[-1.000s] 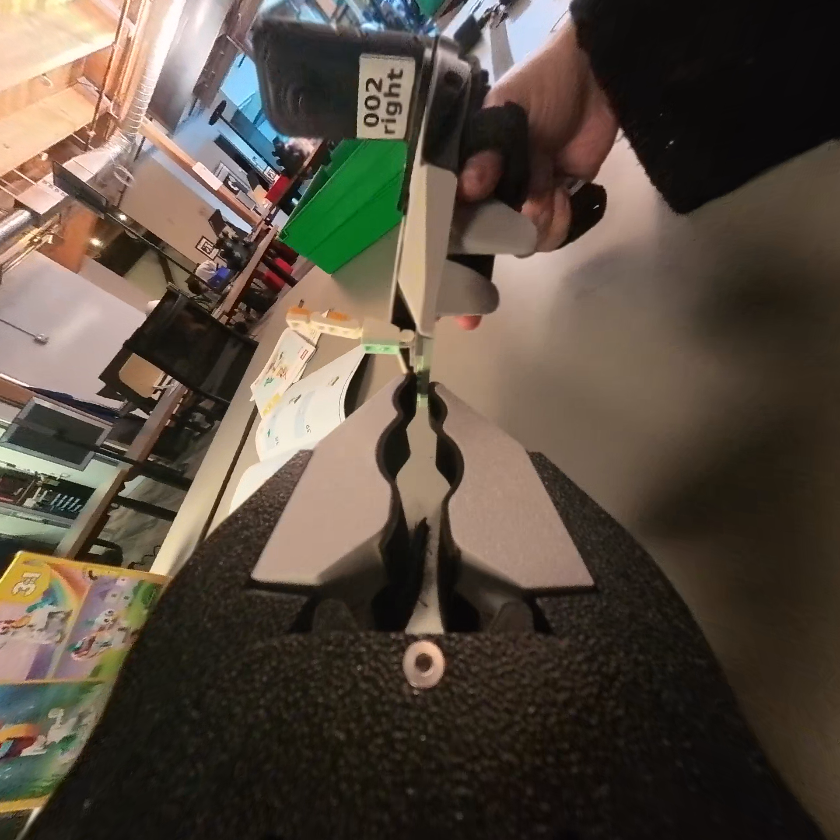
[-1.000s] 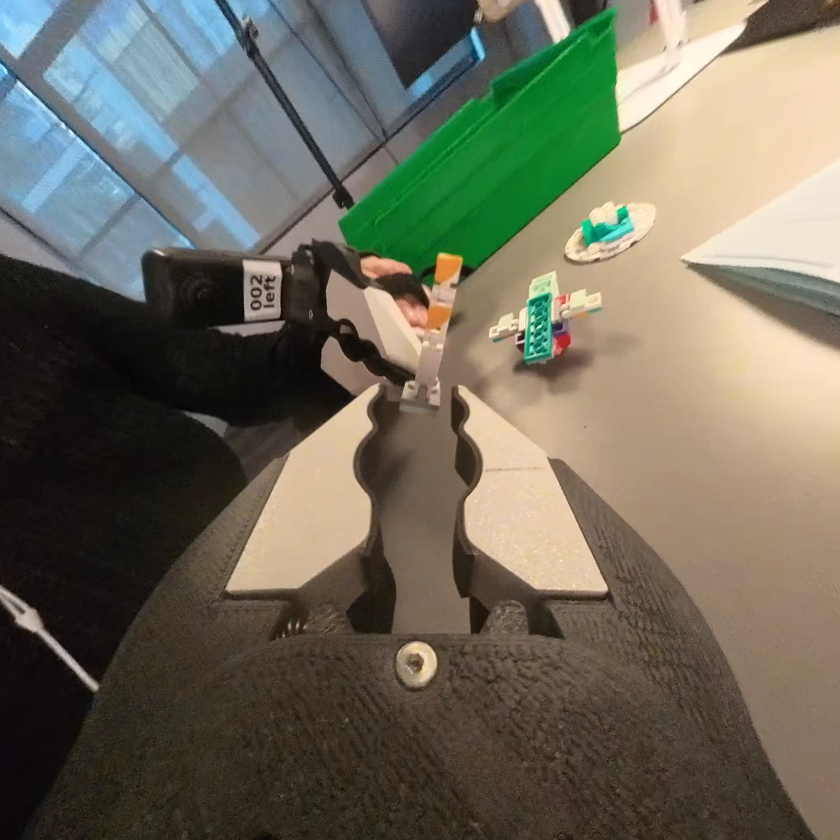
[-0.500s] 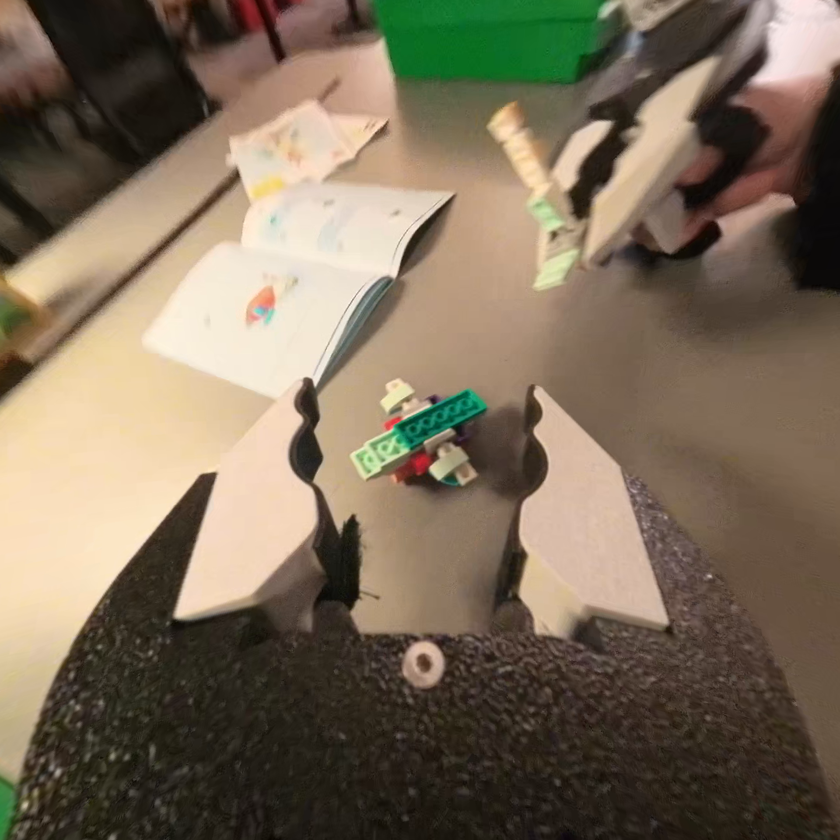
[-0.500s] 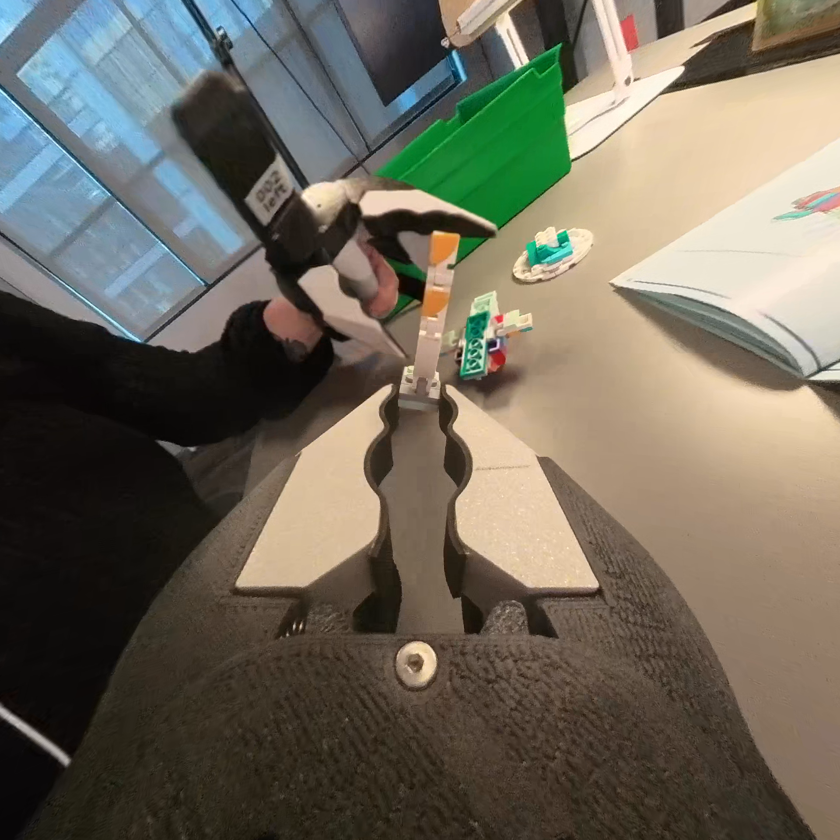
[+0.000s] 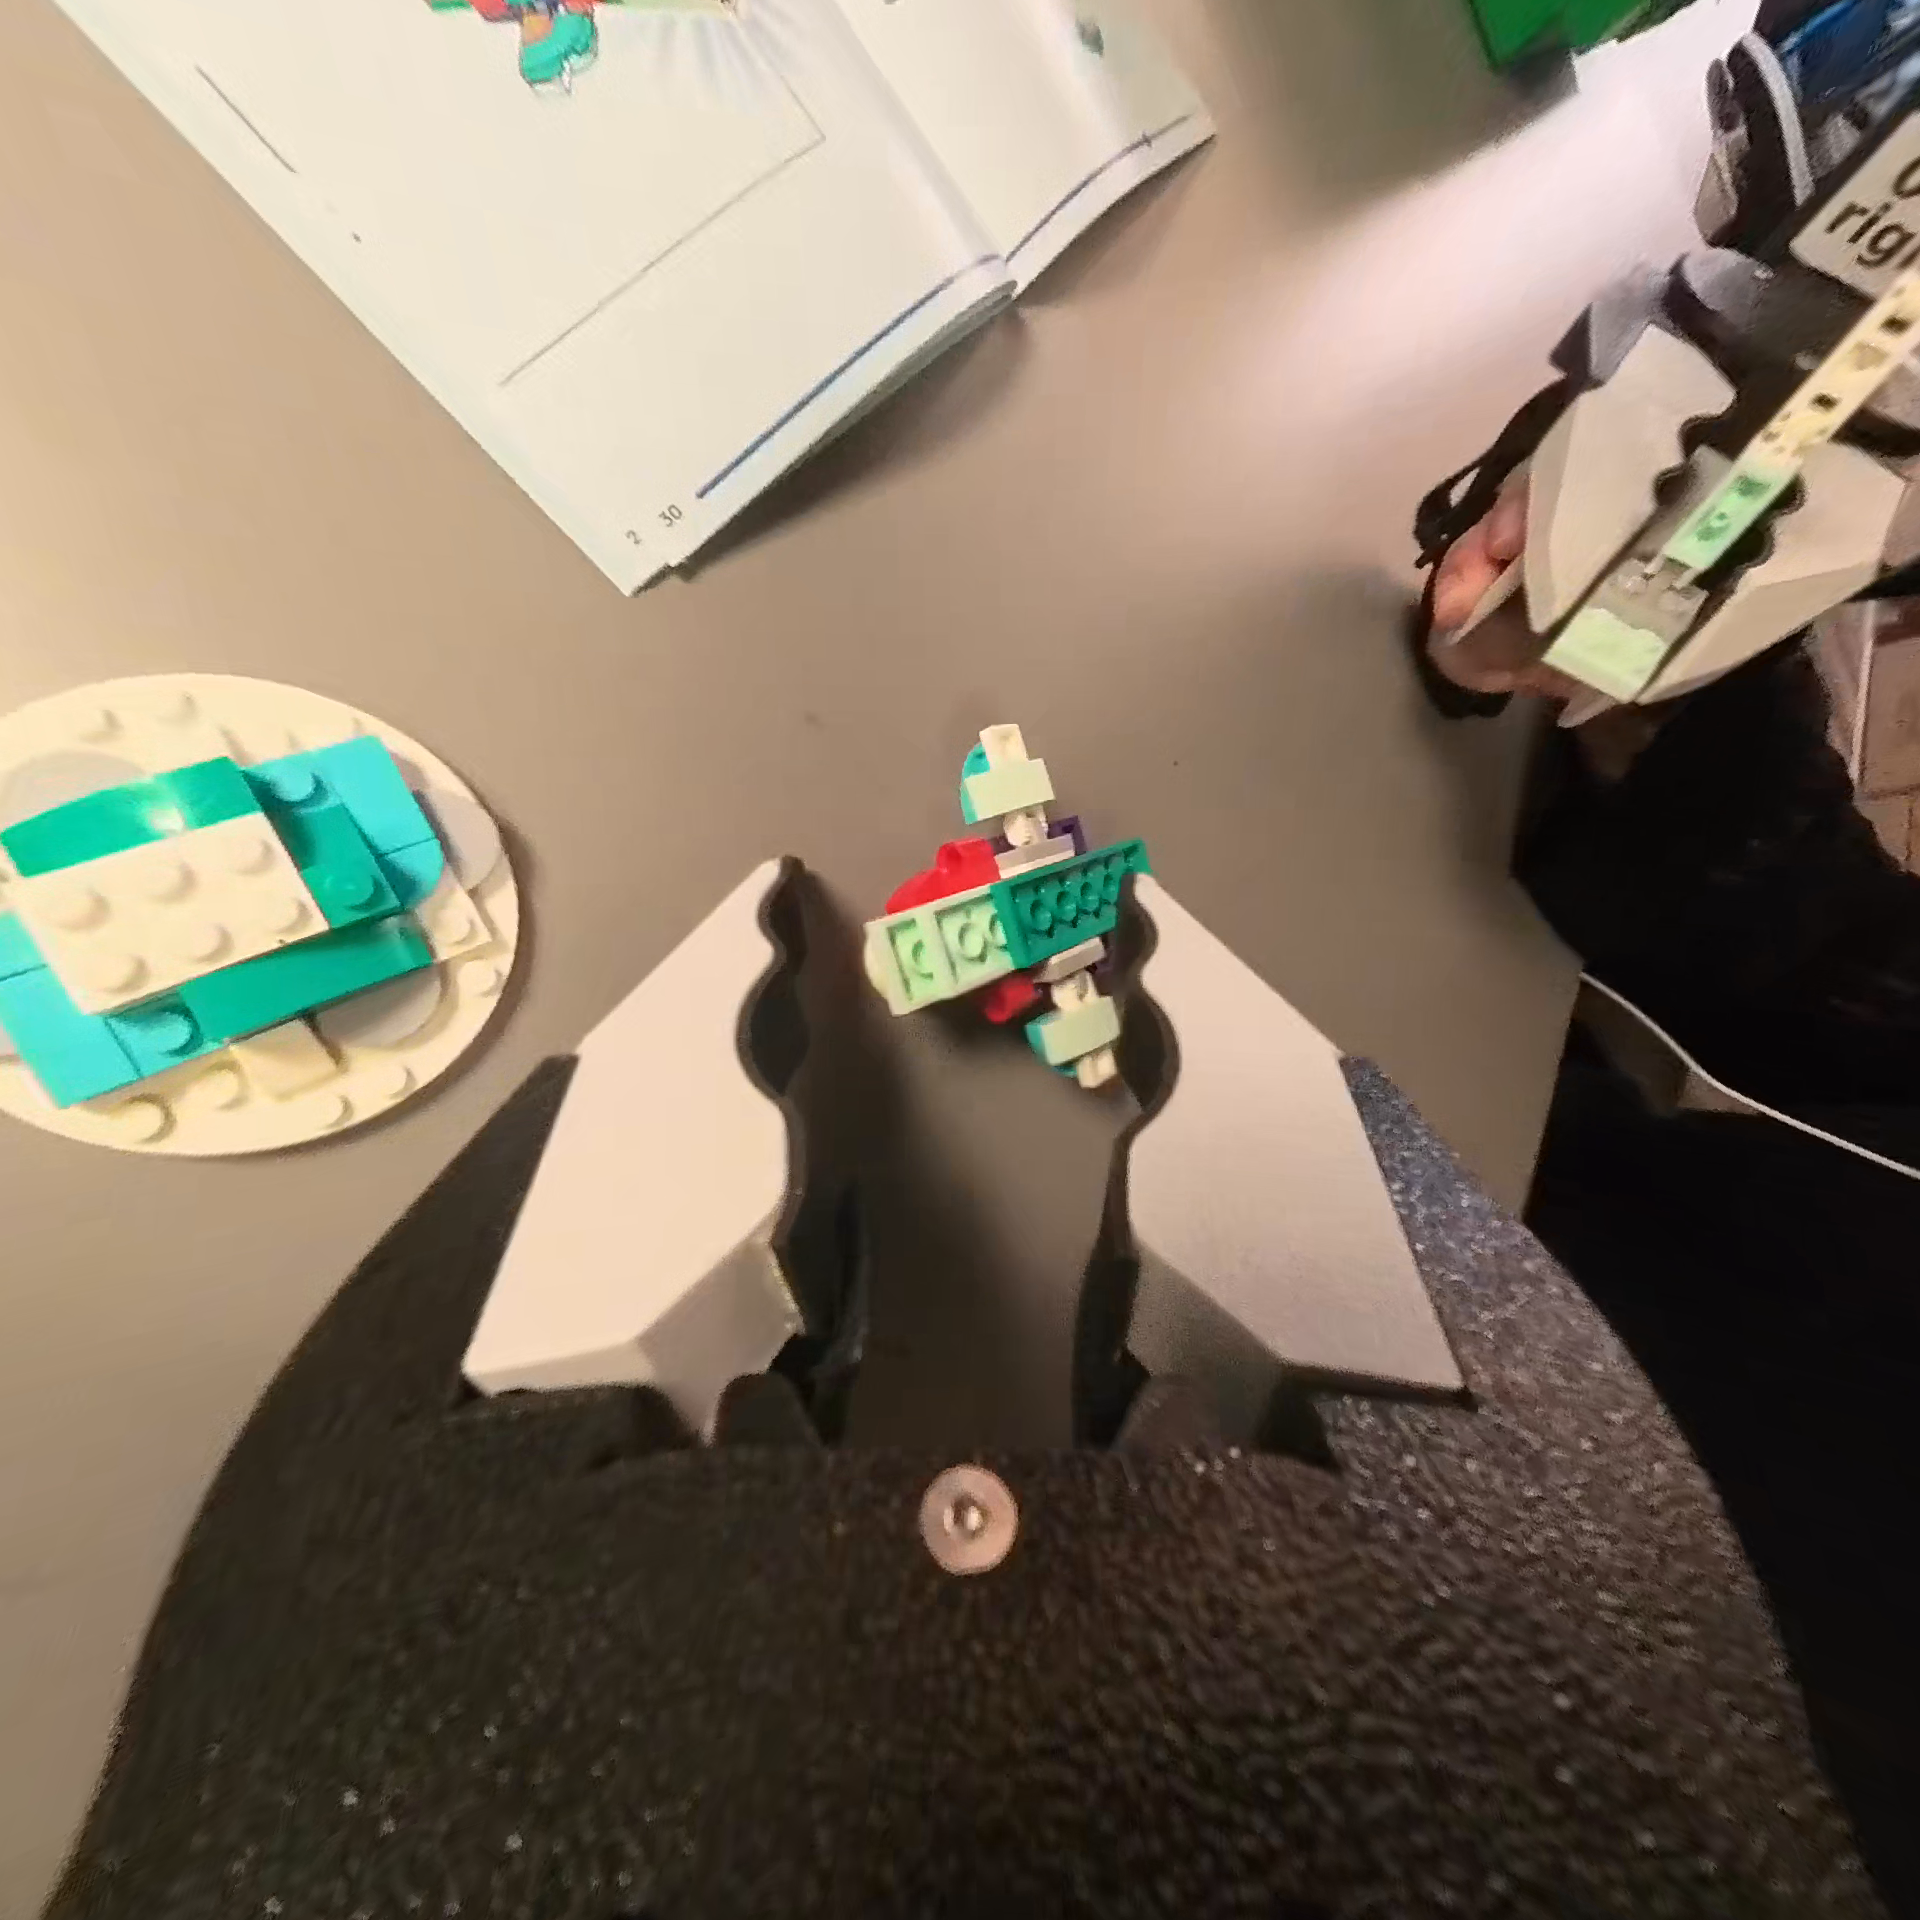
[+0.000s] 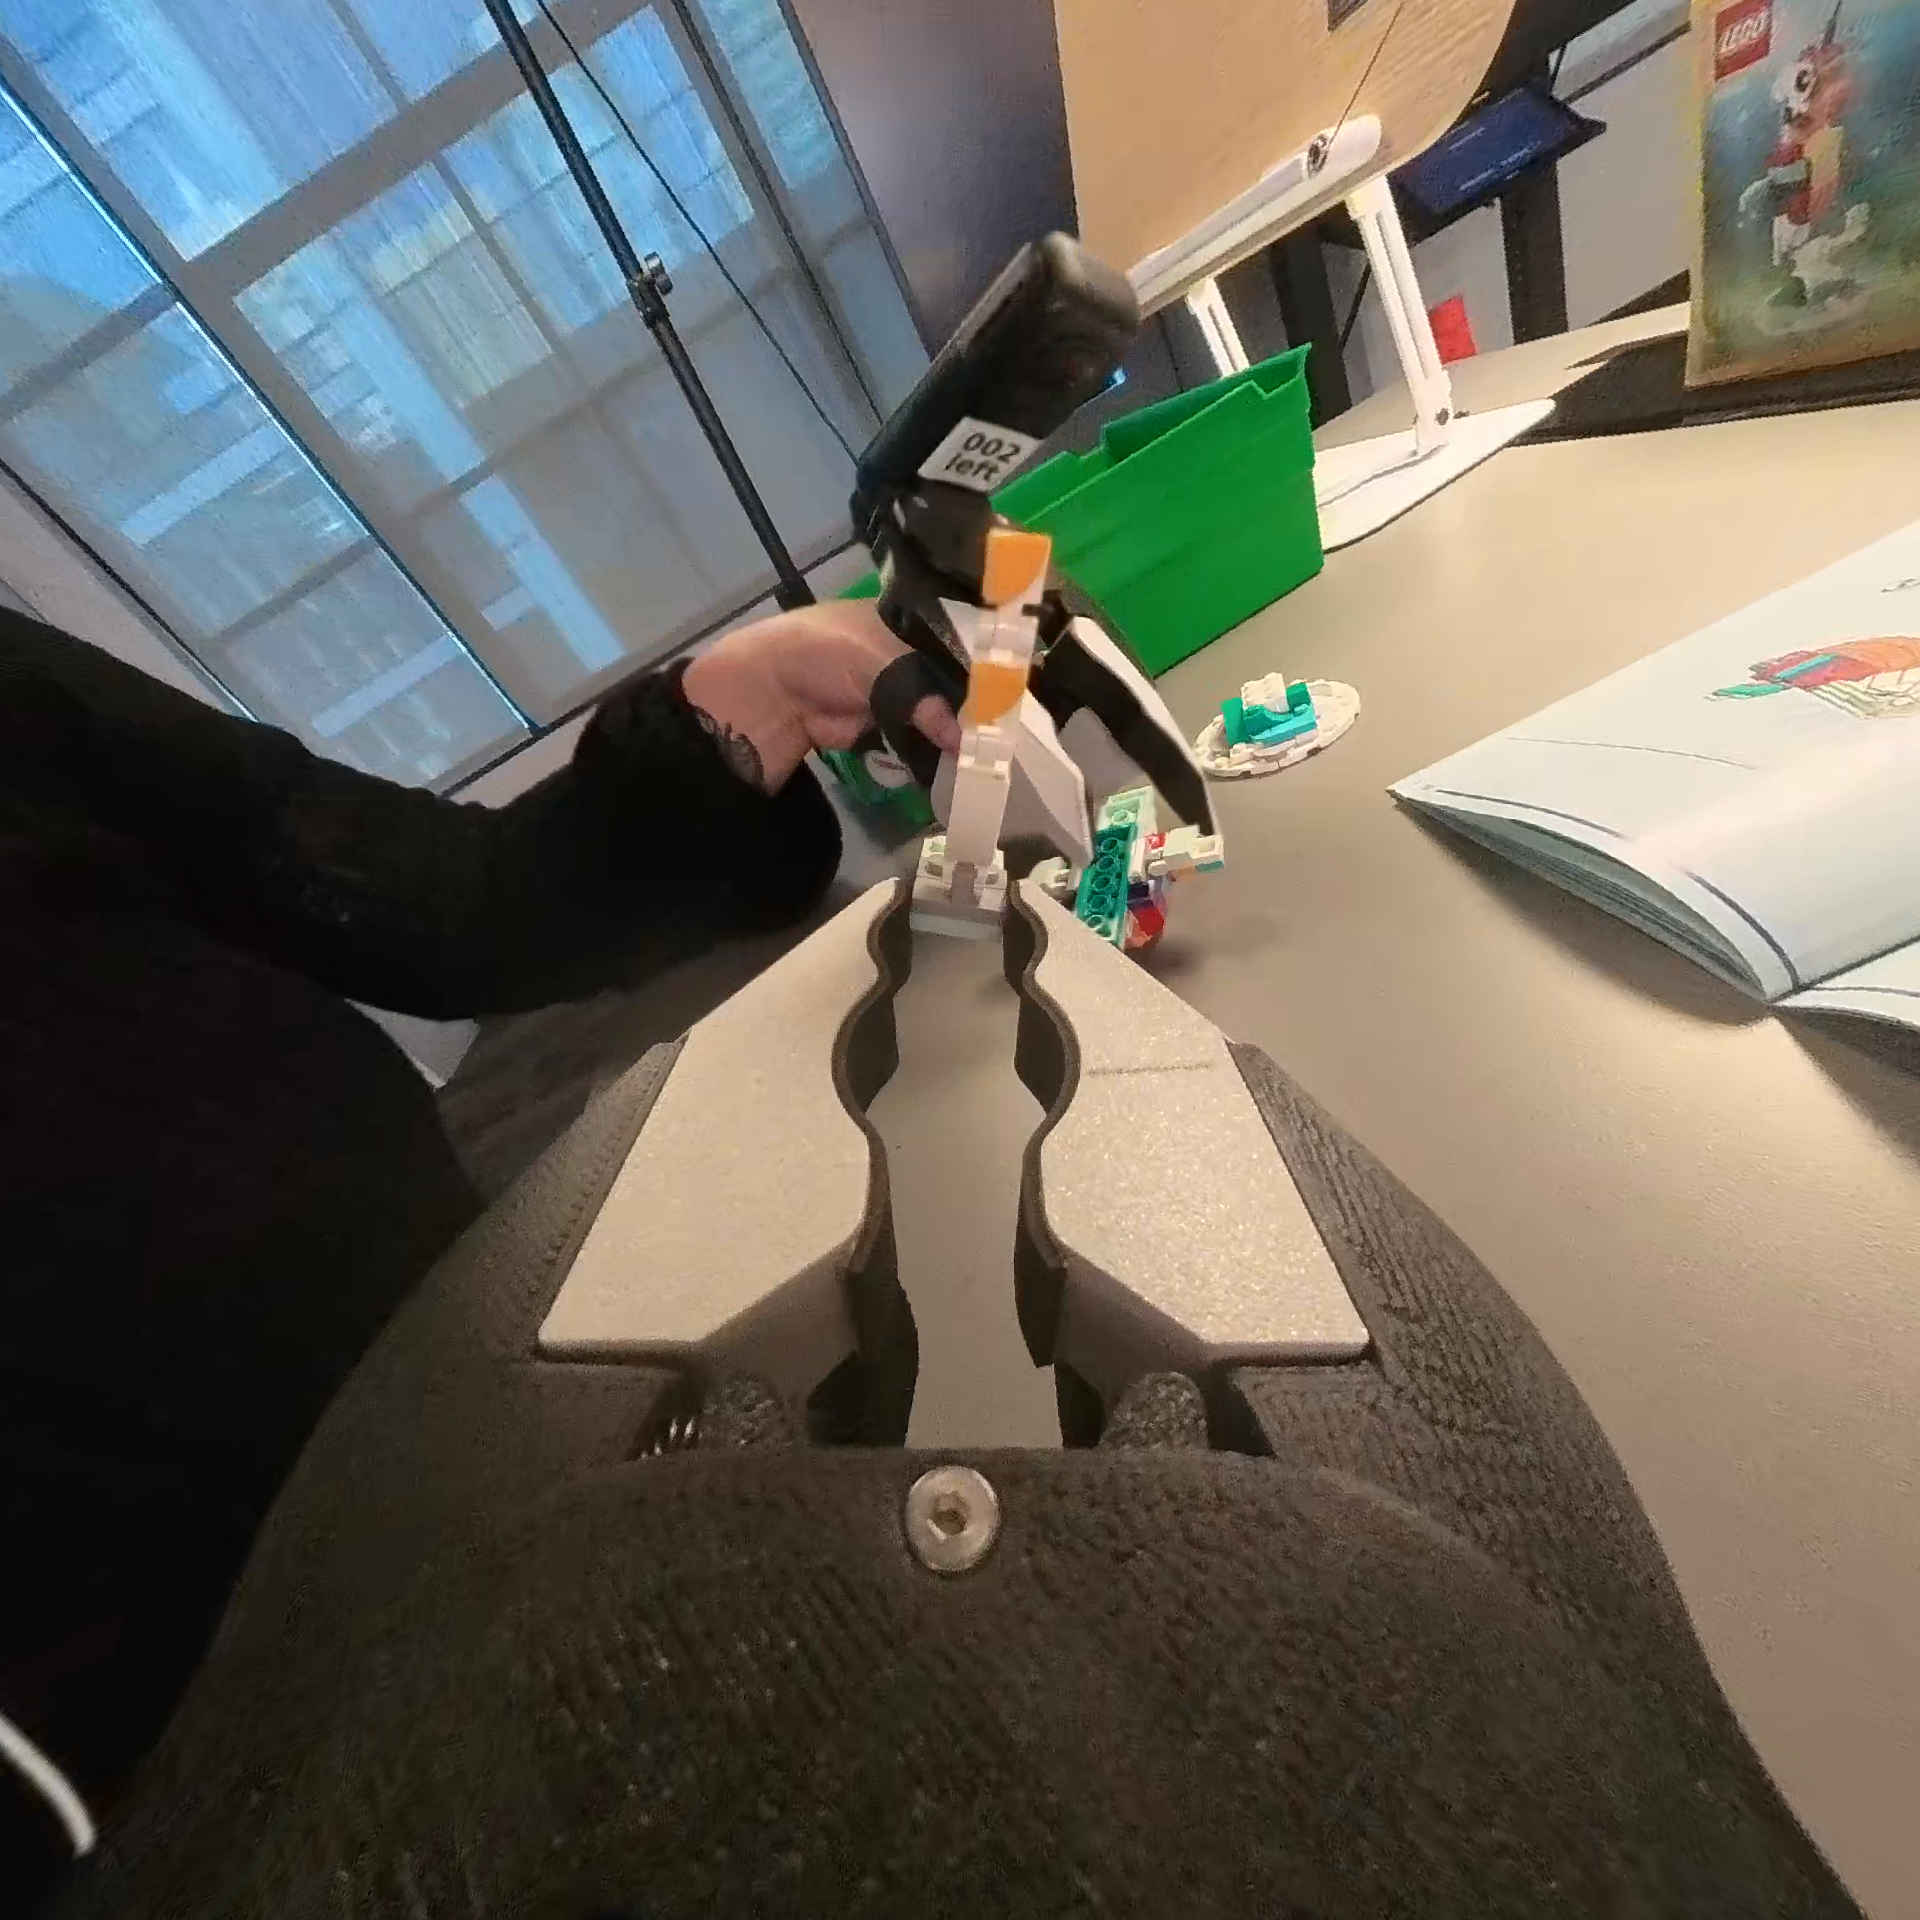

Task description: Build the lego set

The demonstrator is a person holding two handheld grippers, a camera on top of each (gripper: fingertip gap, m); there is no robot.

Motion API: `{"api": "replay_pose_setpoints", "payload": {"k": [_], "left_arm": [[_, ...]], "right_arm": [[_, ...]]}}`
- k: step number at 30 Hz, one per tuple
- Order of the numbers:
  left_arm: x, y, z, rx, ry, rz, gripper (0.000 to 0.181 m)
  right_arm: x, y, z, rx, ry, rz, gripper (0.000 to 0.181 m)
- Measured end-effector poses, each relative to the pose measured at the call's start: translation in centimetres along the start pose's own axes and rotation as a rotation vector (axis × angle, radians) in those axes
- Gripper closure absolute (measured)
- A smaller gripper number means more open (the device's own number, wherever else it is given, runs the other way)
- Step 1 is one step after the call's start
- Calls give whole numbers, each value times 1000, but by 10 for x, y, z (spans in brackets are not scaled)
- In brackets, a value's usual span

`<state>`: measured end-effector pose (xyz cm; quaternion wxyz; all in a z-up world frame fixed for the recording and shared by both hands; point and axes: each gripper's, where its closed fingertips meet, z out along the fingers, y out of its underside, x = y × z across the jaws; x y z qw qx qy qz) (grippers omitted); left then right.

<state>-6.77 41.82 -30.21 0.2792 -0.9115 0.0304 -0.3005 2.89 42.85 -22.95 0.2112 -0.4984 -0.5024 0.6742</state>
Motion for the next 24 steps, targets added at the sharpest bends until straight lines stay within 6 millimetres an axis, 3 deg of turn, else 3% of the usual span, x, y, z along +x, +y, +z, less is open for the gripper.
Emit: {"api": "replay_pose_setpoints", "payload": {"k": [4,7,14,18,22,24], "left_arm": [[9,5,3,-57,49,-16,128],[11,10,6,-80,47,-1,142],[15,1,10,50,16,60,149],[46,-20,-2,309,-3,406,149],[95,-26,-23,607,-154,951,150],[108,-27,-31,700,-292,1129,150]], "right_arm": [[-1,0,-2,1,6,-25,165],[-1,-1,-5,7,20,-45,165],[-1,1,-7,-6,45,-62,165],[2,4,-8,-30,60,-33,165],[-6,7,-6,-43,-8,39,165],[-13,8,-5,-44,-59,70,165]]}}
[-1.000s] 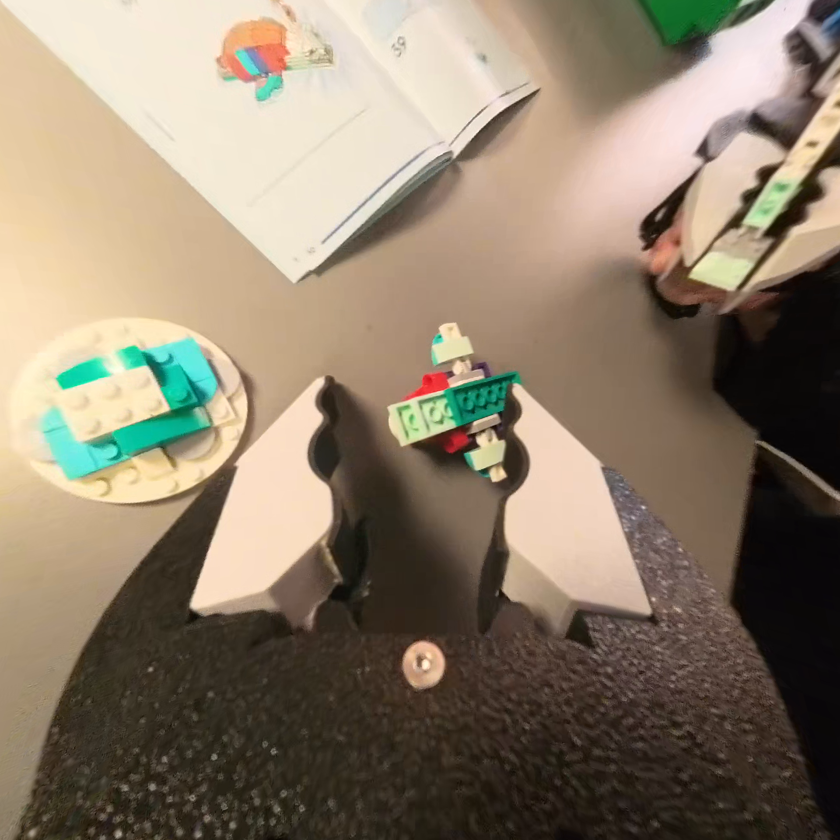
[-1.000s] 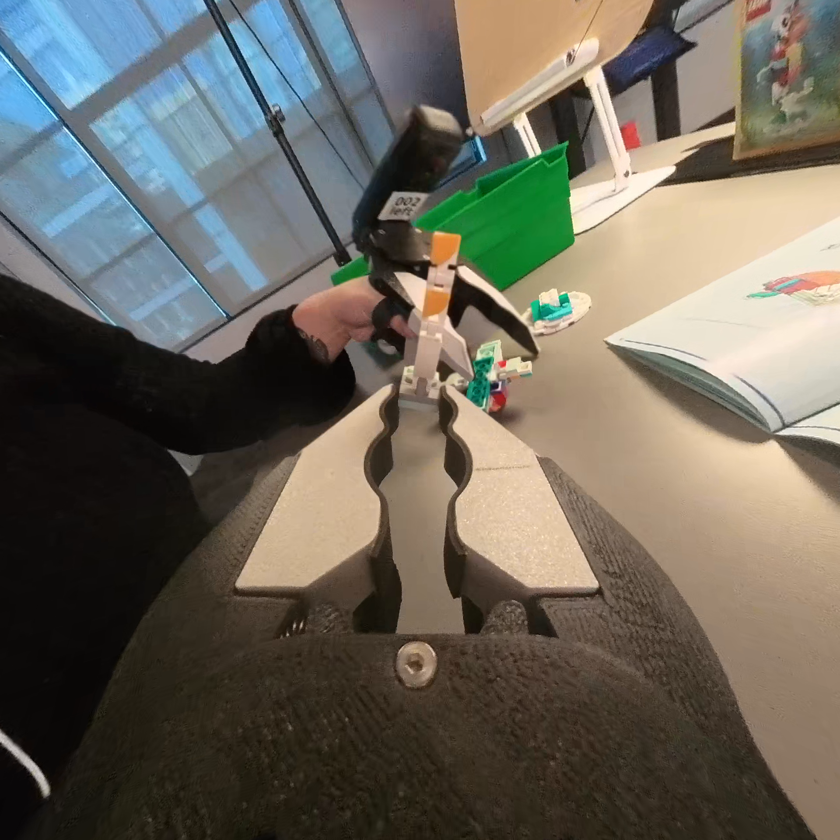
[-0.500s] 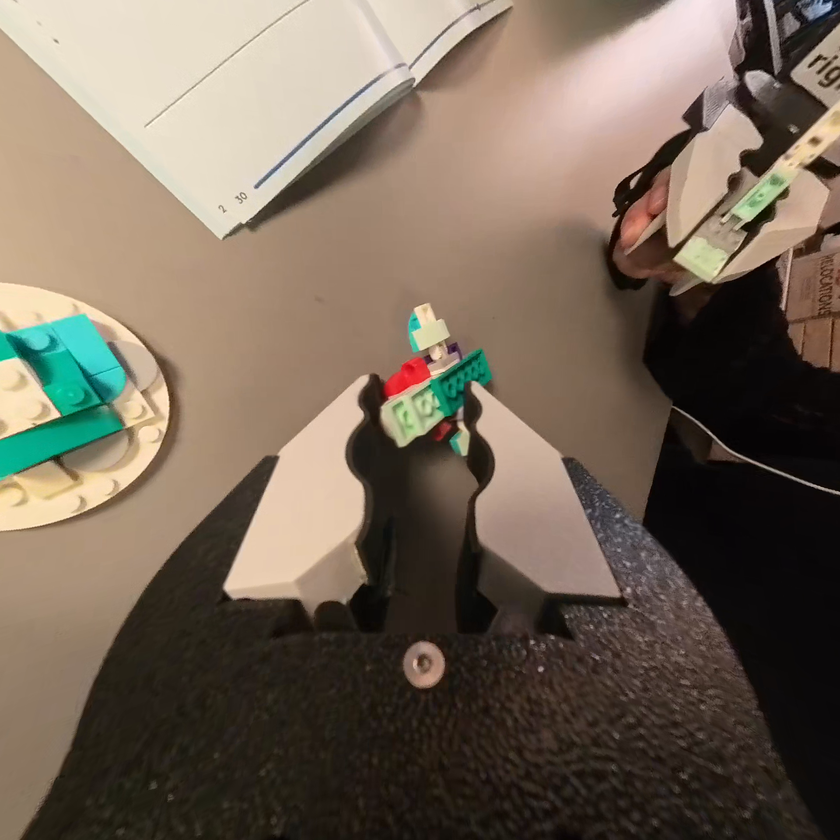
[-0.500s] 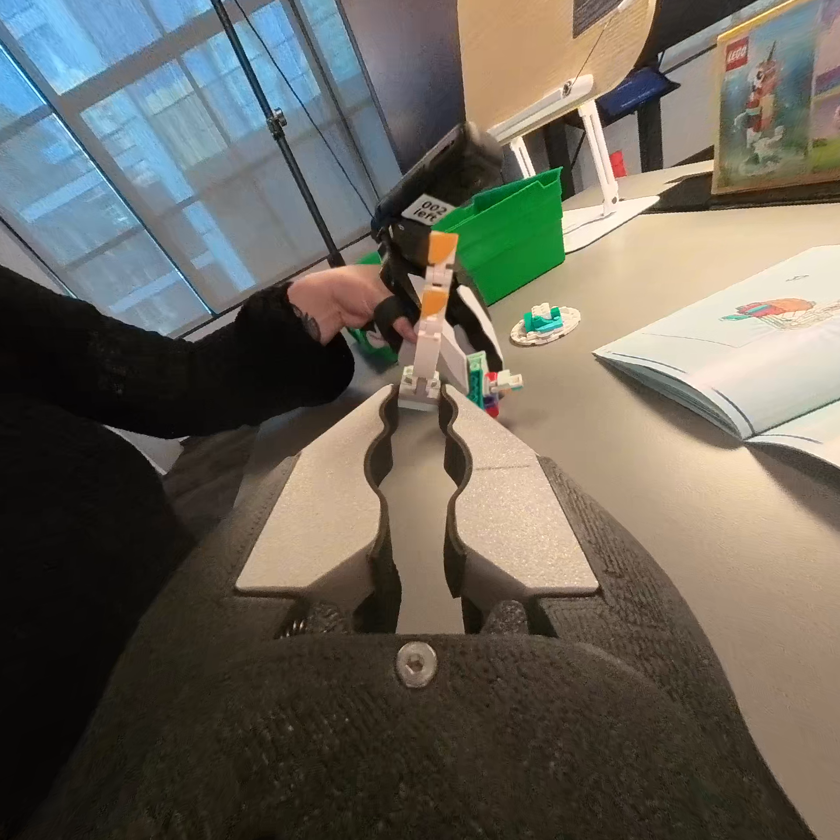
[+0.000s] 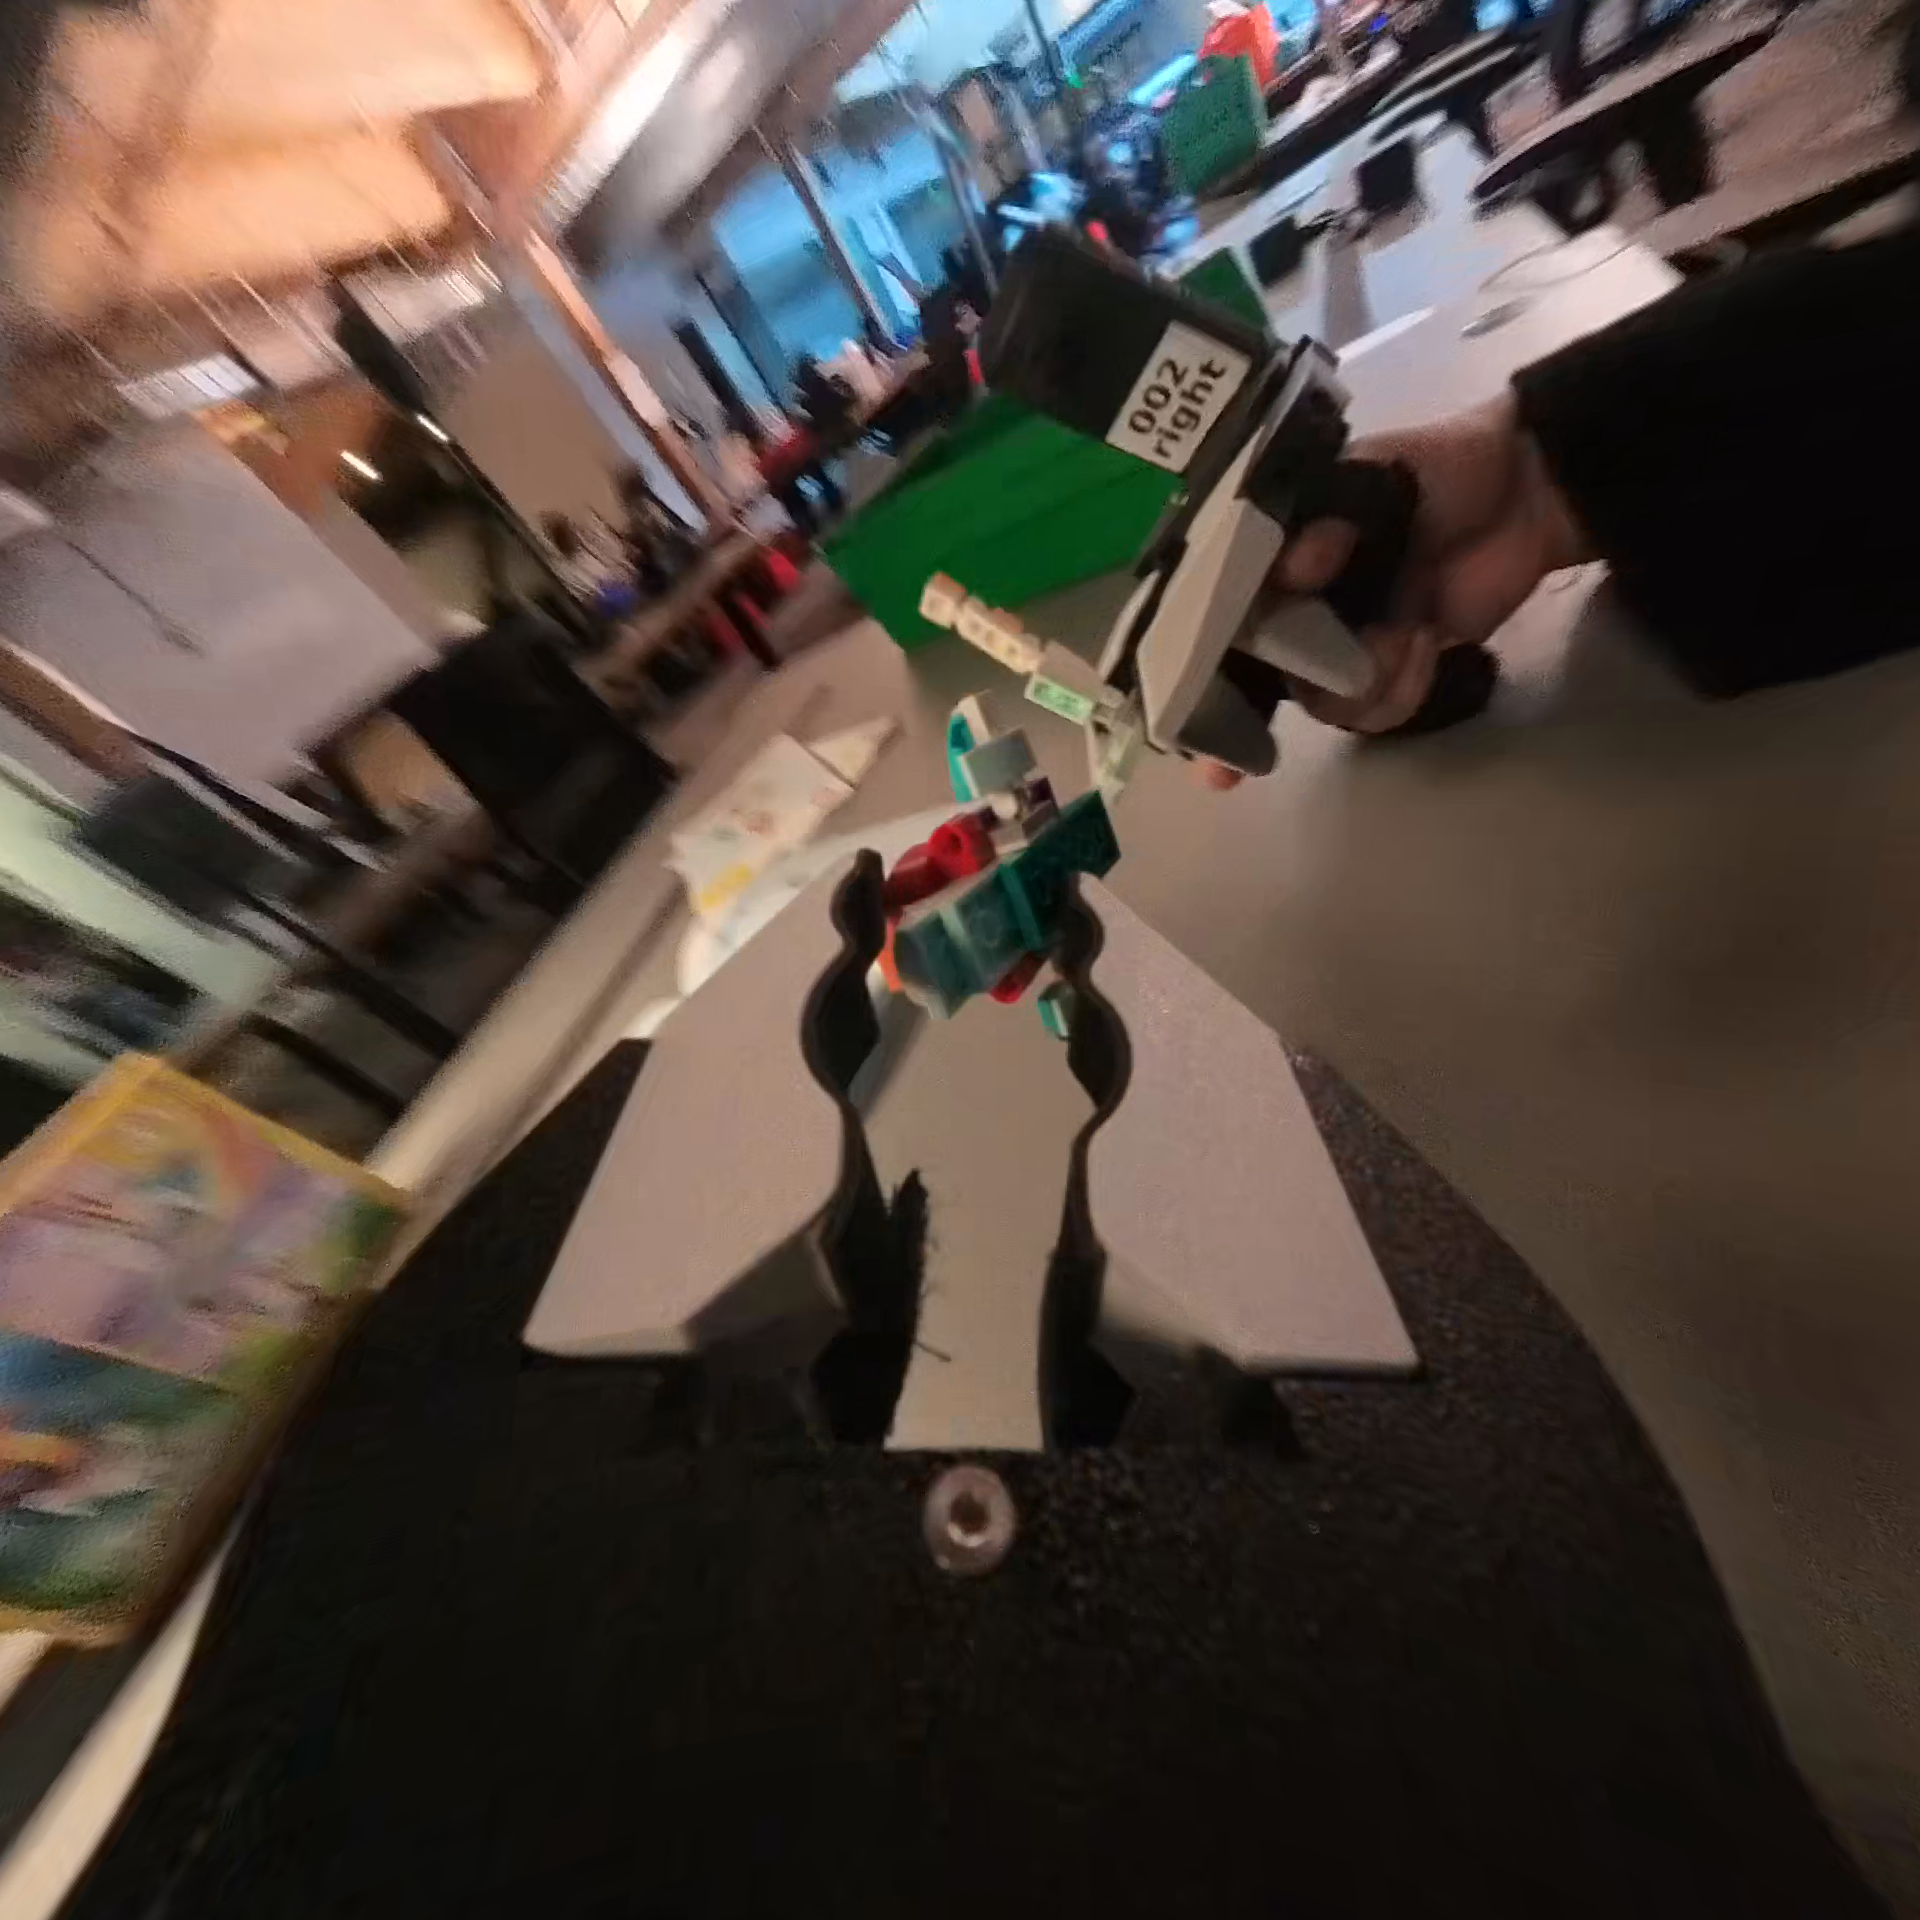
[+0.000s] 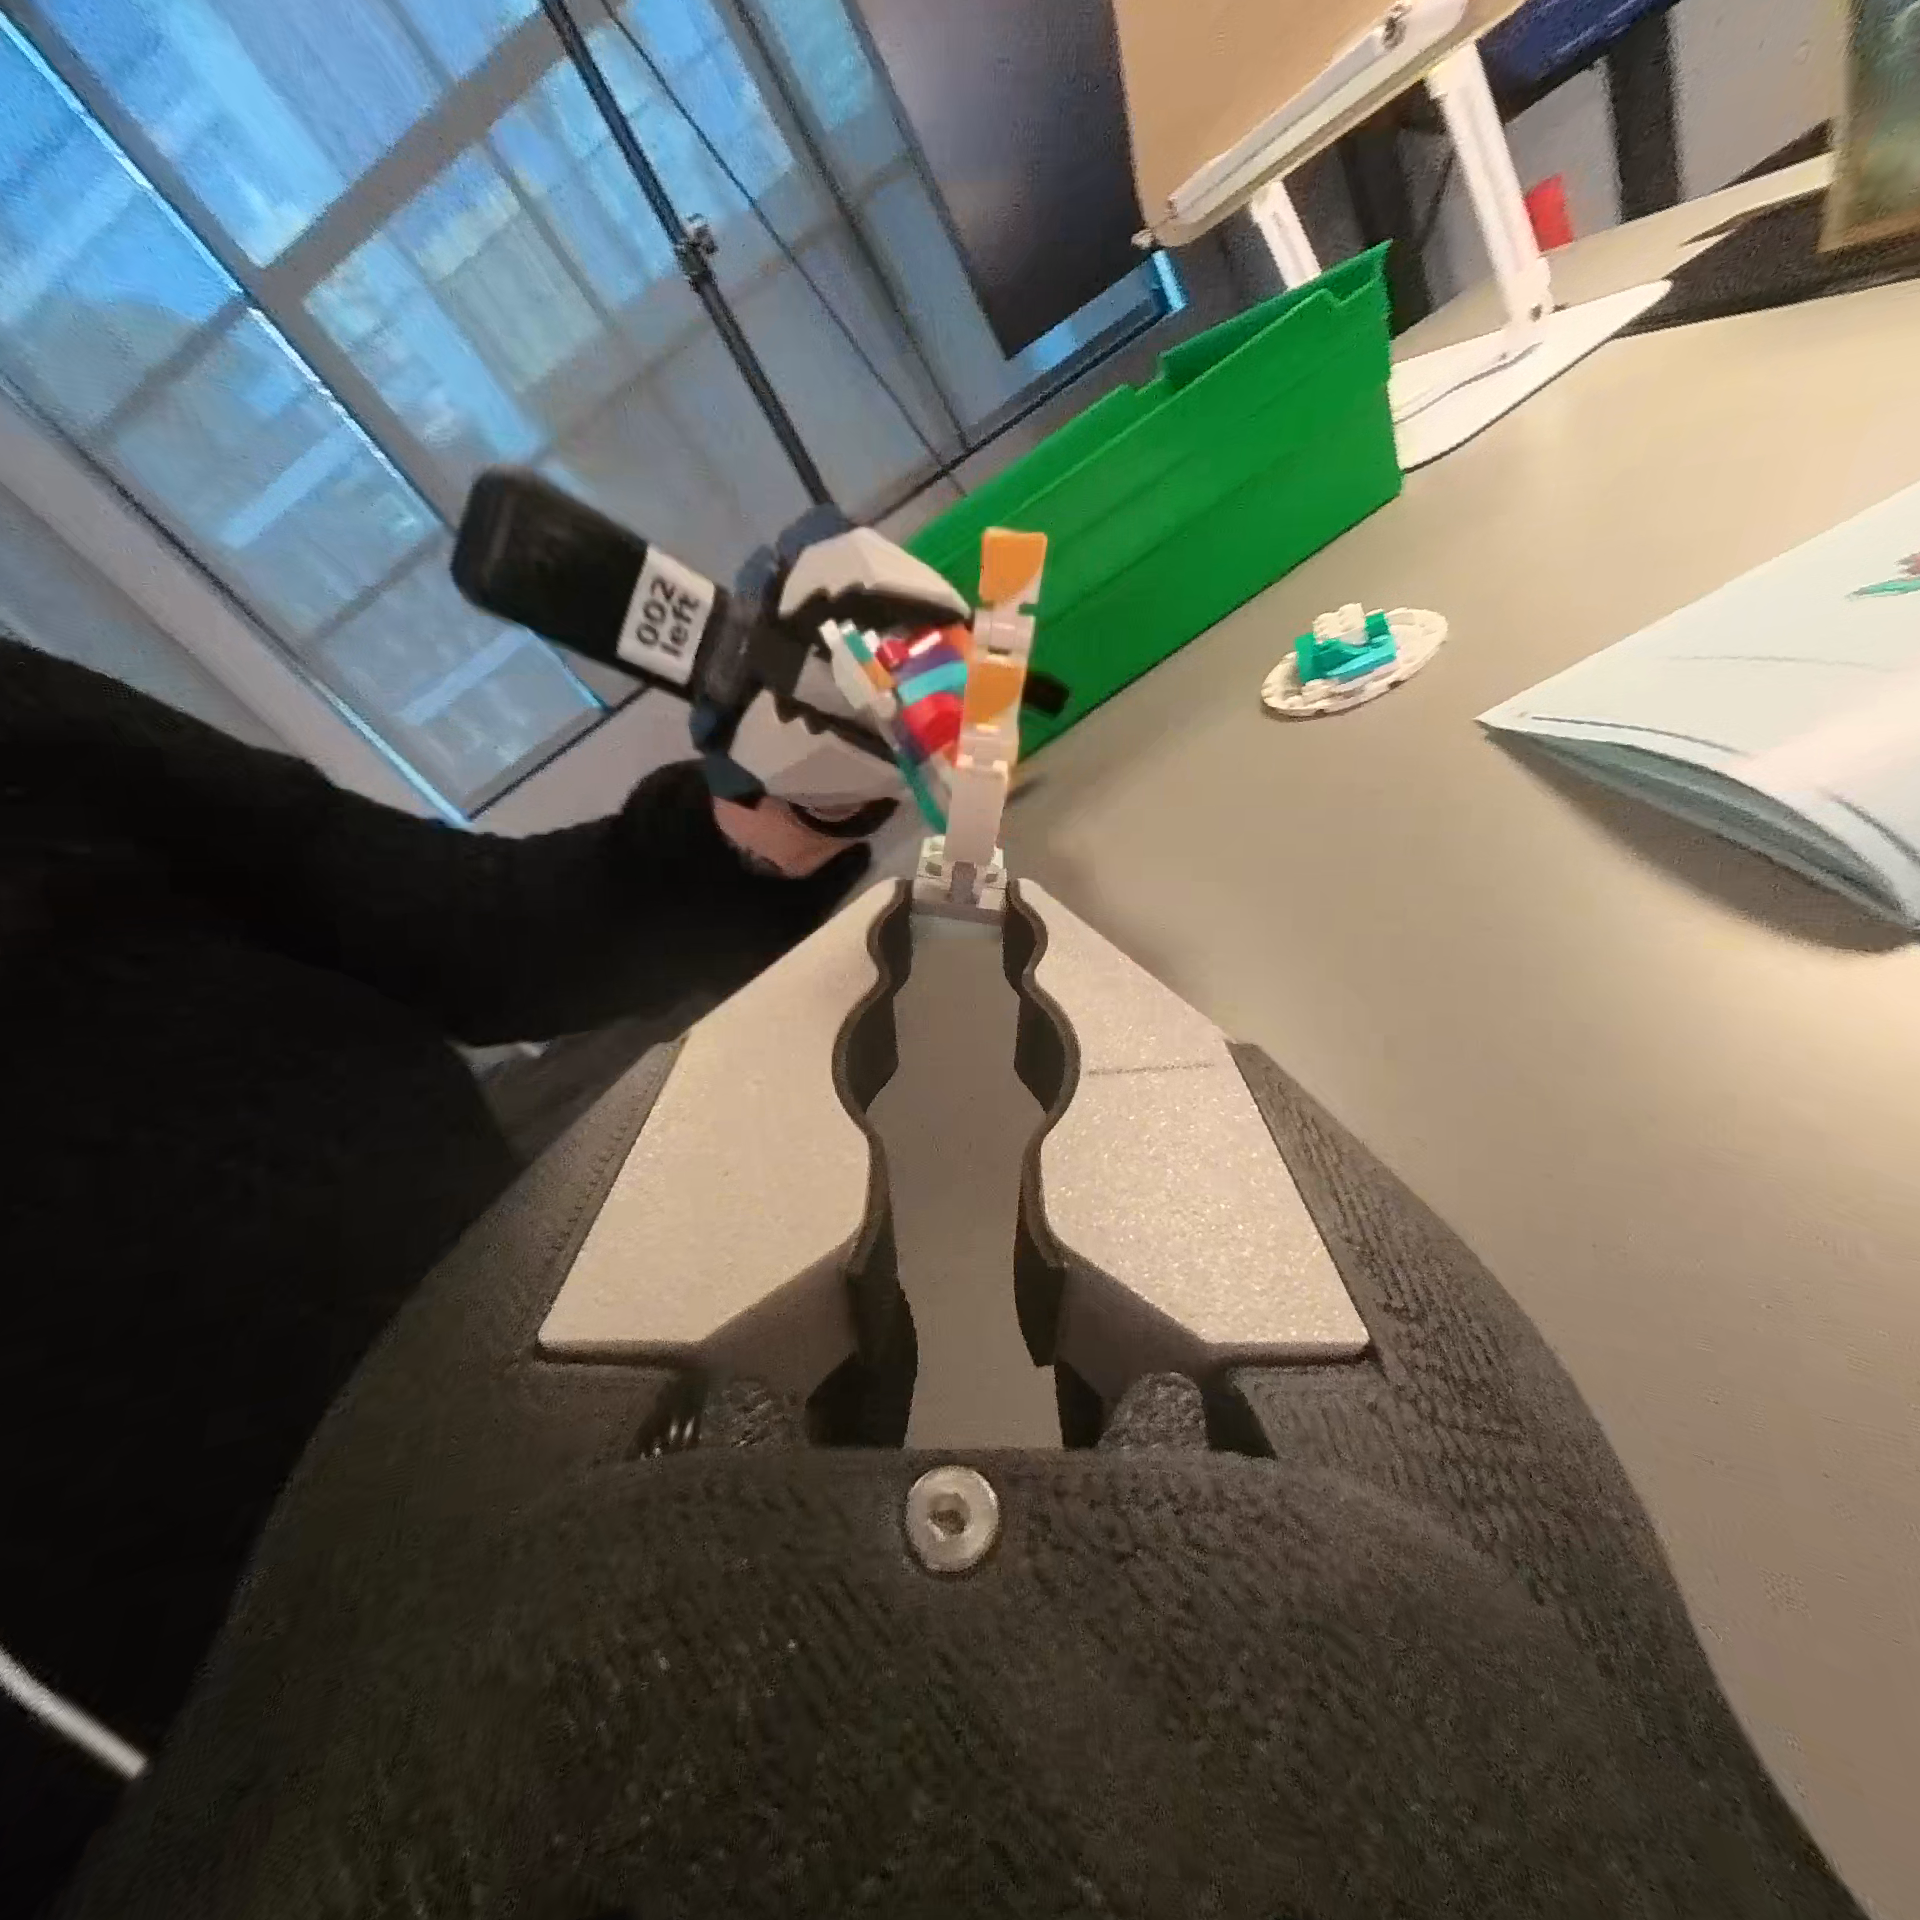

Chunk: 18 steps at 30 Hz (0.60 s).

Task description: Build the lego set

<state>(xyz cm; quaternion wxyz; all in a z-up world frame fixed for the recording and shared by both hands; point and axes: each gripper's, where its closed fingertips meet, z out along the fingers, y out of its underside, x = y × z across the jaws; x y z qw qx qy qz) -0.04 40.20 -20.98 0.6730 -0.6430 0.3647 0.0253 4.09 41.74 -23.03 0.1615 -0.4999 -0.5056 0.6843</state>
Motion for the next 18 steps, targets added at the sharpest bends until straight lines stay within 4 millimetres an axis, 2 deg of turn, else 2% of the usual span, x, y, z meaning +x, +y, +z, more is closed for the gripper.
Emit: {"api": "replay_pose_setpoints", "payload": {"k": [4,8,15,18], "left_arm": [[4,-15,-6,44,-137,214,150],[10,-24,-8,72,-224,349,150],[15,-42,-14,167,-254,373,150],[17,-41,-12,181,-249,368,150]], "right_arm": [[-17,-4,2,31,-116,51,166],[-25,-4,2,32,-183,99,165],[-29,1,2,7,-245,209,165],[-33,2,3,6,-284,252,165]]}}
